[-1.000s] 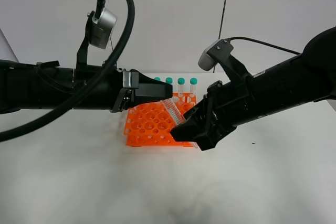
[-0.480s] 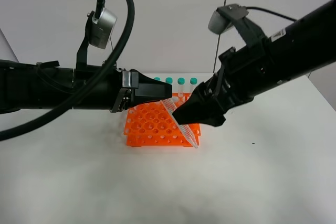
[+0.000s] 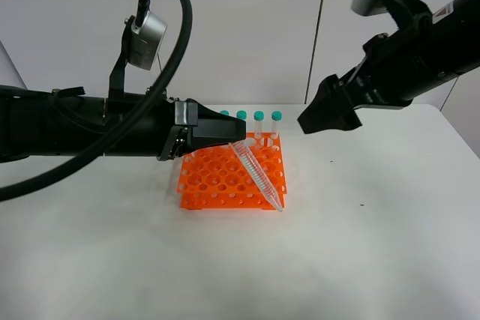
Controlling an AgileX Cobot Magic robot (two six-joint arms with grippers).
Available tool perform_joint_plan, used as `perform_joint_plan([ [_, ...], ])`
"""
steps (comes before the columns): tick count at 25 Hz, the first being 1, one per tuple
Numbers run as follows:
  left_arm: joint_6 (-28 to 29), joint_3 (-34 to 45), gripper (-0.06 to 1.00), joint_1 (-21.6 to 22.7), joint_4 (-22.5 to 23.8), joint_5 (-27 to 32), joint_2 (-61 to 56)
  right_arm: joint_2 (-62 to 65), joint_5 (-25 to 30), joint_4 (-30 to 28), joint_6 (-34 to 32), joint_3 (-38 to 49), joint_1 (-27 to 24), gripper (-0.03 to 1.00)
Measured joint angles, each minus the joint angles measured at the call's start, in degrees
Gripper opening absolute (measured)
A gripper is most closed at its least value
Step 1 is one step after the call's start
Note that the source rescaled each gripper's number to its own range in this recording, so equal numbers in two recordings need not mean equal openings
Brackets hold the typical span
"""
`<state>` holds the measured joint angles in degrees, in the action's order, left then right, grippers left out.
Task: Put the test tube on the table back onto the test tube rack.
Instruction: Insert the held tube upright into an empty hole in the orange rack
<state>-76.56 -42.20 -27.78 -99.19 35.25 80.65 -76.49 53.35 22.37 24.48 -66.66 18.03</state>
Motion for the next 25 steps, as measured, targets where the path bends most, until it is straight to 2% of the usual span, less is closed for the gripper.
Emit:
perform_joint_plan([
  [6,0.0,0.0,0.0,0.0,0.0,0.0,0.0,-3.4,2.5,-8.4,-11.0,0.0,-8.2,1.0],
  [13,0.0,0.0,0.0,0.0,0.0,0.0,0.0,-8.4,9.0,-20.9,-24.0,0.0,-11.6,1.0],
  [19,0.0,0.0,0.0,0.0,0.0,0.0,0.0,-8.8,15.6,-22.8,-25.6,0.0,-13.1,1.0],
  [25,0.0,0.0,0.0,0.0,0.0,0.0,0.0,-4.6,16.1,-22.8,-25.6,4.9,-13.1,1.0],
])
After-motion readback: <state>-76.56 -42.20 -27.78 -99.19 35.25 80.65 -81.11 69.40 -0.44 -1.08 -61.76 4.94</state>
